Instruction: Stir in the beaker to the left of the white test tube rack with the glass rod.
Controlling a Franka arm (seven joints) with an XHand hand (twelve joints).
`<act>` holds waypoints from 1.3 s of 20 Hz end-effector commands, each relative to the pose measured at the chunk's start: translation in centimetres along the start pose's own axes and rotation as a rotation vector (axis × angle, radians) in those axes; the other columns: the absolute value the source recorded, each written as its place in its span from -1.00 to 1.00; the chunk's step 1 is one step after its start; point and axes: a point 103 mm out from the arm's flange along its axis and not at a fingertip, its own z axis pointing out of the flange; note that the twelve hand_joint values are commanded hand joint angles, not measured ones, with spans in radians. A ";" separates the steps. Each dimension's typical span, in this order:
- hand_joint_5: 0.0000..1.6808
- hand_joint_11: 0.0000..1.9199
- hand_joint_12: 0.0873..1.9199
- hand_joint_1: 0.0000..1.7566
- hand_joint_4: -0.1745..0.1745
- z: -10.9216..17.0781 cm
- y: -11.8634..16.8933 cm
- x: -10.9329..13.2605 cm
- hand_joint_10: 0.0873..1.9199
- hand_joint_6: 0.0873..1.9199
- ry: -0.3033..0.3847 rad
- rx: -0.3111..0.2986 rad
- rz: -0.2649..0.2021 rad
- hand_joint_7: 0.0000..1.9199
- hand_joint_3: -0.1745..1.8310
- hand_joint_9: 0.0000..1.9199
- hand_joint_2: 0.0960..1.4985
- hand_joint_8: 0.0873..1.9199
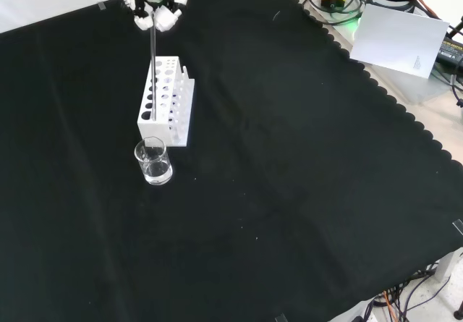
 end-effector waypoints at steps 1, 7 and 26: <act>0.61 0.50 -0.02 0.52 -1.00 0.7 1.5 2.7 -0.30 -0.76 0.021 0.002 -0.076 0.41 -0.03 0.92 -0.33 -0.15; 0.61 0.50 -0.02 0.52 -1.00 1.6 3.0 3.4 -0.30 -0.76 0.053 -0.006 -0.105 0.41 -0.02 0.92 -0.33 -0.15; 0.61 0.50 -0.02 0.52 -1.00 4.8 5.0 0.1 -0.29 -0.76 0.060 0.042 -0.068 0.41 -0.02 0.92 -0.33 -0.15</act>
